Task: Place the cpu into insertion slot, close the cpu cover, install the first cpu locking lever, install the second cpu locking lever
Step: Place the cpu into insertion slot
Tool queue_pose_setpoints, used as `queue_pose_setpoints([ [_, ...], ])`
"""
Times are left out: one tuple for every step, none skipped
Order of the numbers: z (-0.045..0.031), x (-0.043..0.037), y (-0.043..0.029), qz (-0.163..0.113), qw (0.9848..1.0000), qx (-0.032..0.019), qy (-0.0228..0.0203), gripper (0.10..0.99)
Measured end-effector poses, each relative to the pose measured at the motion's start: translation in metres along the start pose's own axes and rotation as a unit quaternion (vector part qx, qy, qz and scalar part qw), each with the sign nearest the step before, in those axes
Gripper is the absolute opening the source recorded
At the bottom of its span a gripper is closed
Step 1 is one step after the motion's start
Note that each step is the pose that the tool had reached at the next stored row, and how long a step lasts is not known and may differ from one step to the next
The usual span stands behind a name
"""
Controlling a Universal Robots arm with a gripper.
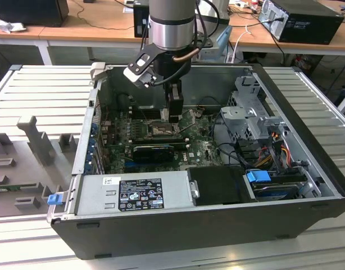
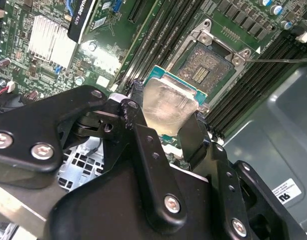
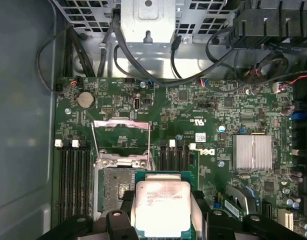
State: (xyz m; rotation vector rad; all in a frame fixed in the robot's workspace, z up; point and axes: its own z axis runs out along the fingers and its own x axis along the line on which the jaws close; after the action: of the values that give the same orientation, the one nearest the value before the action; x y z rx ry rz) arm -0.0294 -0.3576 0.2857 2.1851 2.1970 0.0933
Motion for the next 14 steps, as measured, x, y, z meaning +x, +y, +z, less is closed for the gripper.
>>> queue_pose_setpoints([
  [0.0004,0.0,0.0,0.0,1.0,-0.0001,0.0046,0.529],
  [0.0016,0.0001,-0.0001,0.001,1.0,-0.0001,0.0082,0.529],
  [0.0028,0.0001,-0.0002,0.001,1.0,-0.0002,0.0085,0.529],
  [0.0043,0.0,-0.0003,0.001,1.0,-0.0001,0.0083,0.529],
  [0.0061,0.0001,-0.0004,0.001,1.0,-0.0001,0.0083,0.529],
  [0.008,0.0003,-0.0005,0.001,1.0,-0.0001,0.0082,0.529],
  [0.0096,0.0006,-0.0006,0.001,1.0,-0.0001,0.0083,0.529],
  [0.0119,0.0013,-0.0009,0.001,1.0,-0.0001,0.0083,0.529],
  [0.0143,0.0031,-0.001,0.001,1.0,-0.0001,0.0082,0.529],
  [0.0163,0.005,-0.0011,0.001,1.0,-0.0001,0.0082,0.529],
  [0.0184,0.0072,-0.0013,0.001,1.0,-0.0001,0.0082,0.529],
  [0.0205,0.0093,-0.0014,0.001,1.0,-0.0001,0.0082,0.529],
  [0.0225,0.0112,-0.0015,0.001,1.0,-0.0001,0.0083,0.529],
  [0.0248,0.0132,-0.0017,0.001,1.0,-0.0001,0.0083,0.529],
])
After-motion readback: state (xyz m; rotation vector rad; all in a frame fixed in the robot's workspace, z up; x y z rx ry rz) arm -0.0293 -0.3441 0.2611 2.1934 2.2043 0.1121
